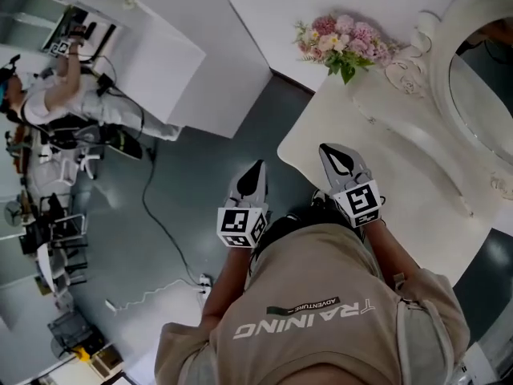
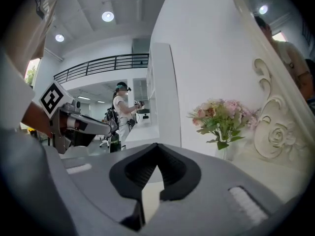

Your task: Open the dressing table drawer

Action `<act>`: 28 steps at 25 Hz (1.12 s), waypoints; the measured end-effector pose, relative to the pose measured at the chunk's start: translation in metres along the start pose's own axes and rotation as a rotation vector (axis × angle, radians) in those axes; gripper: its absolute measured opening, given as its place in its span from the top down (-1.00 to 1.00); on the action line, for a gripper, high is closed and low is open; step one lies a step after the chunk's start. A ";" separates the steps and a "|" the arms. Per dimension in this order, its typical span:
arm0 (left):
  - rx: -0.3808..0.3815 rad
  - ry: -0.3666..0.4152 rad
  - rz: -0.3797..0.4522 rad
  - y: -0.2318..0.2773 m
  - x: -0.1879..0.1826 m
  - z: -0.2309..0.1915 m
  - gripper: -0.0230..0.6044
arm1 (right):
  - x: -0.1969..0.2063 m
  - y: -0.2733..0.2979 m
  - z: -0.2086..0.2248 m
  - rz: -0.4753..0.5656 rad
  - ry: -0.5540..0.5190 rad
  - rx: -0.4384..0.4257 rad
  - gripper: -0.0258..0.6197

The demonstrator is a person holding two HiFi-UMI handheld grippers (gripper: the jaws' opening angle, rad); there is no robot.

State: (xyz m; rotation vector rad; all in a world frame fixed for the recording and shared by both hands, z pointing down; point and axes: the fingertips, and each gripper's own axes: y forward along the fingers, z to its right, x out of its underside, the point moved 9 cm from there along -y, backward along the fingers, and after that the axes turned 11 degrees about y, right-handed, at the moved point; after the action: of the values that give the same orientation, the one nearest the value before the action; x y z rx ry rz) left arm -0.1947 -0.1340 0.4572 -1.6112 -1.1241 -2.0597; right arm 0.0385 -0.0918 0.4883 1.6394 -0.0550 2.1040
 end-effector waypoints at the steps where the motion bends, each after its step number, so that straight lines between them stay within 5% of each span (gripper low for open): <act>1: 0.016 0.013 -0.007 0.004 -0.006 0.002 0.86 | -0.001 -0.003 0.004 0.009 0.015 0.025 0.92; 8: 0.121 0.168 0.005 0.045 -0.035 0.014 0.86 | 0.010 -0.028 0.033 0.050 0.092 0.191 0.92; 28: 0.668 0.271 0.148 0.150 -0.074 0.015 0.87 | 0.013 -0.050 0.044 0.111 0.198 0.687 0.91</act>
State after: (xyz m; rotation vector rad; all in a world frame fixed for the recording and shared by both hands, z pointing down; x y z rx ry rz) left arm -0.0634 -0.2378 0.4498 -1.0207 -1.3469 -1.5116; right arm 0.0955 -0.0568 0.5009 1.7907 0.7290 2.5291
